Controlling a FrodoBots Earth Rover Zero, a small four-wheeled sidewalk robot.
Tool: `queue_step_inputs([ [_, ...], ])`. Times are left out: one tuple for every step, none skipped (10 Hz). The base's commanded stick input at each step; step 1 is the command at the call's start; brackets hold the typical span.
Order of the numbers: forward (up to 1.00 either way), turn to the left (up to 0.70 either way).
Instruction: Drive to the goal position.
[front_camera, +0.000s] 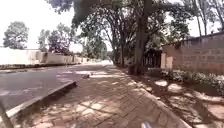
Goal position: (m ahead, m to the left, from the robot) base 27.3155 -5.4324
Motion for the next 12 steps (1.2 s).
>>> queue_step_inputs([
  [0.5, 0.0],
  [0.5, 0.0],
  [0.5, 0.0],
  [0.5, 0.0],
  [0.5, 0.0],
  [0.5, 0.0],
  [0.5, 0.0],
  [0.5, 0.0],
  [0.5, 0.0],
  [0.5, 0.0],
  [0.5, 0.0],
  [0.5, 0.0],
])
